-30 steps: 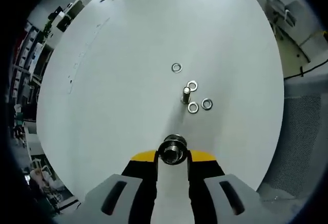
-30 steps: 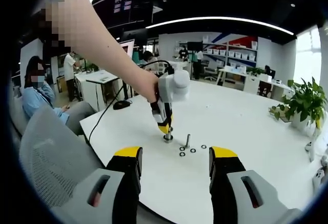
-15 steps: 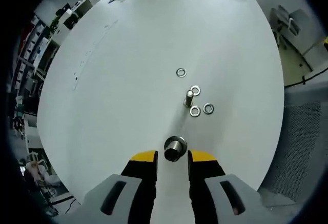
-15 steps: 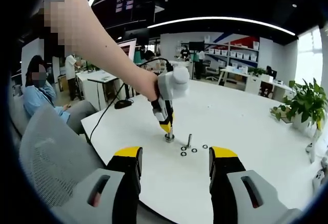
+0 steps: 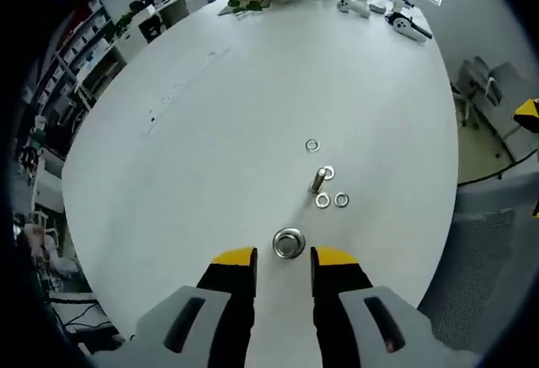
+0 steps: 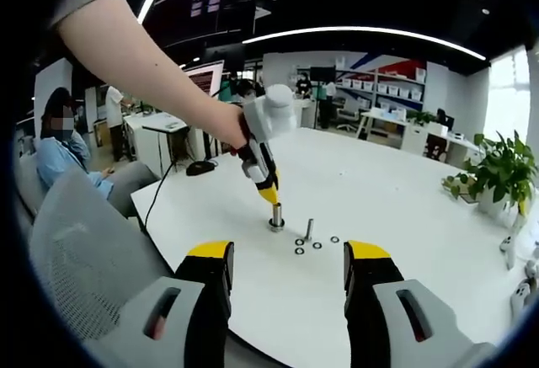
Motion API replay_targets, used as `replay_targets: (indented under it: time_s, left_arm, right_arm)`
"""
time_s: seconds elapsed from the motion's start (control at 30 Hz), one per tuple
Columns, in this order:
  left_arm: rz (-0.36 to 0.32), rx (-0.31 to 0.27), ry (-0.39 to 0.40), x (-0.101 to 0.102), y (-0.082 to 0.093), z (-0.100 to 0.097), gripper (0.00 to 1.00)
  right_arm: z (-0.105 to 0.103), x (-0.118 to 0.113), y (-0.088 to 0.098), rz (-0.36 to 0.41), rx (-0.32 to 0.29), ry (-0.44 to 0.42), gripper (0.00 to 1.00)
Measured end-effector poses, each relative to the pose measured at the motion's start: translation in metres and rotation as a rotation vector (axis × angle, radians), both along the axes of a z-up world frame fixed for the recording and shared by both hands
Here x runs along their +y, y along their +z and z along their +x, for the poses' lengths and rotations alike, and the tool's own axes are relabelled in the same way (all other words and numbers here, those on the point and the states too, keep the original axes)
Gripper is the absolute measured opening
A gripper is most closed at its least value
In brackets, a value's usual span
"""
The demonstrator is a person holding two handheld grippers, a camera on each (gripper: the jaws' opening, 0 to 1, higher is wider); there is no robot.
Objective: Place the washer onto the threaded stud by aligning its center hole with the stud, sliding it down to the base, and recovering from edge contact or off-axis alignment until the washer reaches the visible bottom stop.
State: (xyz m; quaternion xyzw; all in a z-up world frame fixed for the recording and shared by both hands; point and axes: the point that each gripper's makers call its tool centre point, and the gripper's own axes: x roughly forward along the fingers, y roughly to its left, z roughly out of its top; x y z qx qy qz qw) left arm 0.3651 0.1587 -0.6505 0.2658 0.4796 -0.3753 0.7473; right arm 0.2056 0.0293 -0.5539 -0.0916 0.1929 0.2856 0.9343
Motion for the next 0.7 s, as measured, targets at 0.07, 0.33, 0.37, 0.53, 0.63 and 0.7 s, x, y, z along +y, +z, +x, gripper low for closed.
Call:
replay_targets:
  time_s: [0.07,0.33,0.37,0.53,0.63,0.7]
  left_arm:
    - [-0.018,-0.012,0.003,-0.001,0.002,0.001,0.25]
    - [-0.065,-0.024,0.004,0.011,0.007,-0.01,0.25]
    - [-0.086,-0.025,0.017,0.011,0.009,-0.01,0.26]
    - [-0.163,-0.037,0.027,0.011,0.02,-0.024,0.26]
    - [-0.224,-0.045,0.044,0.008,0.03,-0.034,0.26]
    - [-0.296,-0.025,0.073,0.002,0.038,-0.044,0.26]
  right_arm:
    - [0.0,-0.001,-0.001,-0.008,0.003,-0.003,0.55]
    - [0.0,-0.003,-0.003,-0.033,0.004,-0.016,0.56]
    - [0.0,-0.003,-0.004,-0.039,0.007,-0.019,0.56]
    - [-0.001,-0.004,-0.01,-0.083,0.022,-0.02,0.57]
    - [-0.002,-0.004,-0.011,-0.087,0.023,-0.024,0.57]
    - [-0.001,-0.007,-0.011,-0.095,0.023,-0.035,0.57]
